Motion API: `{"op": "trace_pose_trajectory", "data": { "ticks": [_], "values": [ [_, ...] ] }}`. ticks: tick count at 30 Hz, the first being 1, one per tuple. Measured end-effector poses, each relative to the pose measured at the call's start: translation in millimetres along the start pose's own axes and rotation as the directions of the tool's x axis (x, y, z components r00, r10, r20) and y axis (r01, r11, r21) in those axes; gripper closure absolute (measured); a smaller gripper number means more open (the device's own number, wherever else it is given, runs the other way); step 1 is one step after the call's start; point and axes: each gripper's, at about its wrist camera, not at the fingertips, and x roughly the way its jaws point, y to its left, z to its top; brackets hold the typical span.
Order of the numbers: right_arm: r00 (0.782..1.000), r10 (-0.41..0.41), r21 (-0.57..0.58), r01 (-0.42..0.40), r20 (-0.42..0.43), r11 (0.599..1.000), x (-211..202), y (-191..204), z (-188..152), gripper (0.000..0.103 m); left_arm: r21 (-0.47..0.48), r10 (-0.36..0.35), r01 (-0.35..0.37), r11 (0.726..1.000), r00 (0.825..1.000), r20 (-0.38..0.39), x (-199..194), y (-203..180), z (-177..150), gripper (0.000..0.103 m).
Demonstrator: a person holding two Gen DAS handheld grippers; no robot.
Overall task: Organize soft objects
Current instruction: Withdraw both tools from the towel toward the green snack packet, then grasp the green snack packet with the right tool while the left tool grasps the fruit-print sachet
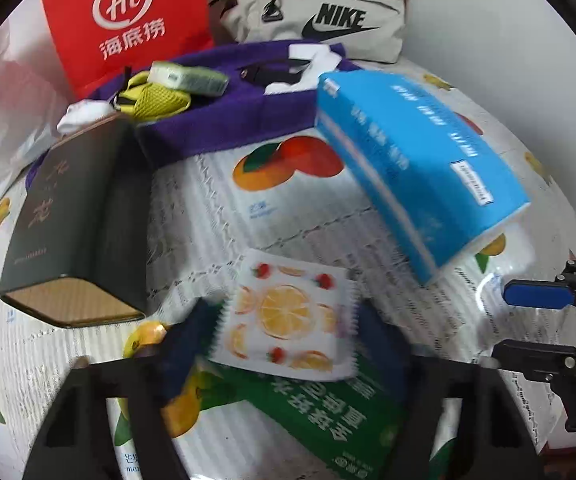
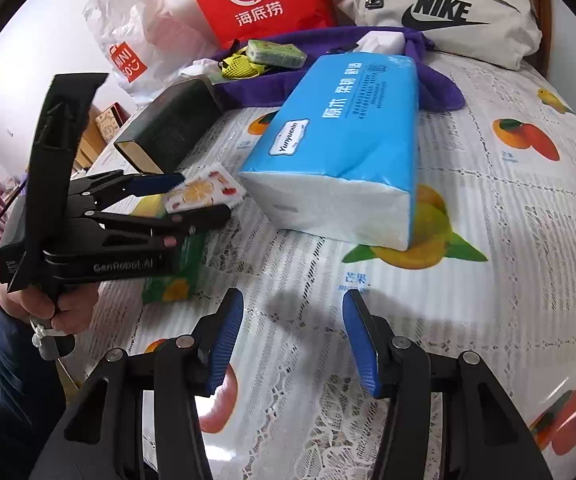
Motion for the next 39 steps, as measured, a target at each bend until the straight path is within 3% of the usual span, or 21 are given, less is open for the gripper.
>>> {"op": "trace_pose_trajectory", "data": {
  "ticks": [2, 8, 10, 13, 29, 35, 39],
  "values": [
    [1.0, 0.001, 0.008, -0.001, 0.004, 1.0, -1, -1, -2, 0.051, 0.026, -0.013, 0.013, 1.0, 1.0, 0.002, -1, -5, 0, 0.055],
    [1.0, 0.001, 0.008, -0.001, 0.009, 1.0, -3, 0, -5, 0.051, 0.036, -0.032, 0.031, 0.999, 0.999, 0.005, -5, -9, 1, 0.074],
    [1.0, 0.003, 0.01, -0.003, 0.008, 1.0, -3, -1, -6, 0.051, 0.038, -0.035, 0.035, 0.999, 0.999, 0.005, -6, -10, 0, 0.088],
    [1.0, 0.012, 0.009, -0.012, 0.008, 1.0, -4, 2, -7, 0.052, 0.022, -0.042, 0.042, 0.999, 0.999, 0.02, -12, -6, 1, 0.094],
    [0.998, 0.059, -0.045, -0.06, -0.025, 0.997, 9, 36, -4, 0.052, -0.085, -0.108, 0.113, 0.99, 0.992, 0.063, -26, 19, -1, 0.099],
    [0.997, 0.073, -0.042, -0.073, -0.012, 0.996, 9, 43, 3, 0.052, -0.102, -0.104, 0.113, 0.988, 0.99, 0.094, -42, 27, -3, 0.099],
    [0.997, 0.078, -0.064, -0.079, -0.008, 0.995, 14, 55, 9, 0.052, -0.117, -0.06, 0.072, 0.991, 0.993, 0.104, -56, 36, -6, 0.099]
  ]
}}
